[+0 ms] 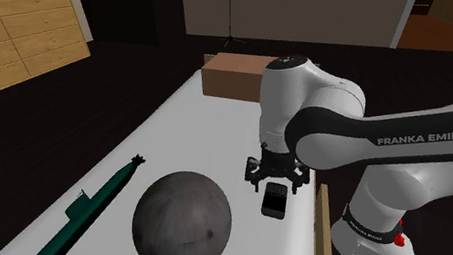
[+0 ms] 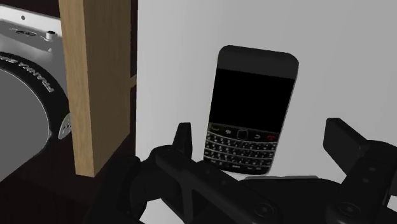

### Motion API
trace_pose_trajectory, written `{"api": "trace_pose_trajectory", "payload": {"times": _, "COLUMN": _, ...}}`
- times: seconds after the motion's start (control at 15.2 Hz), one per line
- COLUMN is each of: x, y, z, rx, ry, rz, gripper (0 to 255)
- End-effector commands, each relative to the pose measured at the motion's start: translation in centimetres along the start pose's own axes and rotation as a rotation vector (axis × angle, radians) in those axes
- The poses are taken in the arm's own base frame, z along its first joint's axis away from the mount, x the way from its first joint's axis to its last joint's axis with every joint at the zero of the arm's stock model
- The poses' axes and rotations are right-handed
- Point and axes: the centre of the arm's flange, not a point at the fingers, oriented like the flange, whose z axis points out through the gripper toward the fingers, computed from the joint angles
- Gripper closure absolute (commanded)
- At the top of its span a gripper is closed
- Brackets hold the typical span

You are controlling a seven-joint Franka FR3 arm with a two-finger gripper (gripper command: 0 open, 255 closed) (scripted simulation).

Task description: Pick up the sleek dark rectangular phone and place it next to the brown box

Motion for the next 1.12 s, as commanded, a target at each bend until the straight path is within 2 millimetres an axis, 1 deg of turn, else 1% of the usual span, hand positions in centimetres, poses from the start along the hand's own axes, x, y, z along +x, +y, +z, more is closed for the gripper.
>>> {"api": "trace_pose_trajectory", "payload": {"times": 0.0, "x": -0.3, "y": 0.1, "z": 1.2, "rx": -0.002, "ry": 0.001, "rz": 0.031, "gripper": 0}}
{"api": "trace_pose_trajectory", "payload": {"times": 0.4, "x": -0.3, "y": 0.1, "z": 4.1, "rx": -0.002, "ry": 0.001, "rz": 0.031, "gripper": 0}}
{"api": "trace_pose_trajectory", "payload": {"times": 0.86, "x": -0.3, "y": 0.1, "z": 4.1, "rx": -0.002, "ry": 0.001, "rz": 0.031, "gripper": 0}}
{"api": "trace_pose_trajectory", "payload": {"times": 0.92, "x": -0.3, "y": 0.1, "z": 4.1, "rx": -0.002, "ry": 0.001, "rz": 0.031, "gripper": 255}}
{"api": "trace_pose_trajectory", "payload": {"times": 1.06, "x": -0.3, "y": 0.1, "z": 4.1, "rx": -0.002, "ry": 0.000, "rz": 0.031, "gripper": 255}}
